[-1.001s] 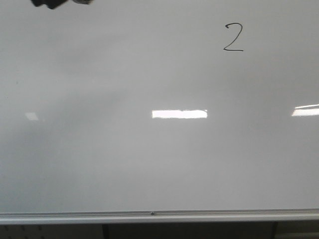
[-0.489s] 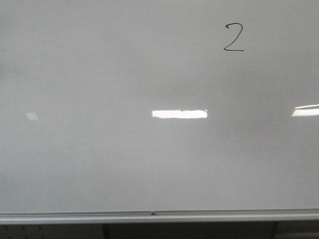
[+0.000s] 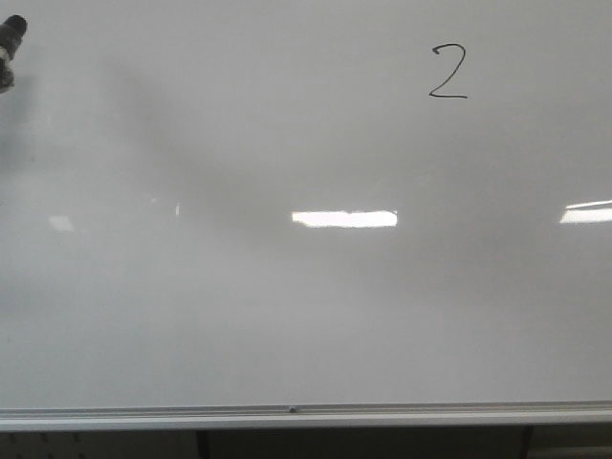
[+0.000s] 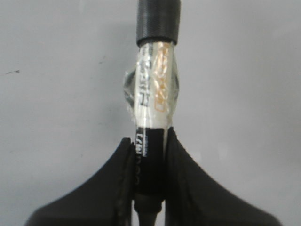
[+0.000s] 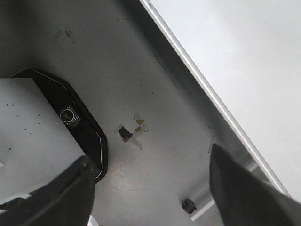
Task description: Write number 2 on whiteboard
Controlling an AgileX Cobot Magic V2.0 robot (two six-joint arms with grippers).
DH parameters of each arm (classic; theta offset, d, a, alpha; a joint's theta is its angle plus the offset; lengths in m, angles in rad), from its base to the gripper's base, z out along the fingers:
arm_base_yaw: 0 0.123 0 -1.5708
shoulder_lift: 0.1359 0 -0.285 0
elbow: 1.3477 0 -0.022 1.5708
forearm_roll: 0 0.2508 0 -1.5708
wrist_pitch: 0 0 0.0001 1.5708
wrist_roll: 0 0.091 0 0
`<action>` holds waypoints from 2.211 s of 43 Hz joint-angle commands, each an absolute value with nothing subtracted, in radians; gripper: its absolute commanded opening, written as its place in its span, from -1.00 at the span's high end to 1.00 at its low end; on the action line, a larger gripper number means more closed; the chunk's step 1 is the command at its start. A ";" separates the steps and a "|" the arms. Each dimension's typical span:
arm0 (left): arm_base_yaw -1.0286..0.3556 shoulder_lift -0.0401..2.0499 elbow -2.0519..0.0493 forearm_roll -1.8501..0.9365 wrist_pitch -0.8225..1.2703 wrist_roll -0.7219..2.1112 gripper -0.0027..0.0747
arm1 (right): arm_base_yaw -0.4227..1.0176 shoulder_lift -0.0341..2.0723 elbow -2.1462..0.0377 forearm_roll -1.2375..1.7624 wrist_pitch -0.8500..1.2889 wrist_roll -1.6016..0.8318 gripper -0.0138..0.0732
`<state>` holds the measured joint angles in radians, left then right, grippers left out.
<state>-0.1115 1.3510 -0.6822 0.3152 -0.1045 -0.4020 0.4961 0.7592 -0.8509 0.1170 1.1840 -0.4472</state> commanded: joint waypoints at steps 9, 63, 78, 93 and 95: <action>-0.091 1.485 -0.707 0.240 -0.452 -0.407 0.98 | 0.495 0.754 -0.881 0.125 1.136 -0.445 -0.55; -0.318 0.955 -0.922 0.423 0.542 -0.396 -0.15 | 0.495 0.634 -0.925 -0.086 1.163 0.084 -0.55; -0.566 0.813 -0.996 0.119 0.928 -0.157 -0.15 | 0.495 0.454 -0.924 -0.086 1.145 0.084 -0.55; -0.638 0.787 -0.996 0.104 0.924 -0.142 -0.14 | 0.495 0.427 -0.924 -0.086 1.140 0.084 -0.54; -0.638 0.787 -0.996 0.104 0.920 -0.142 -0.07 | 0.495 0.427 -0.924 -0.086 1.140 0.084 -0.45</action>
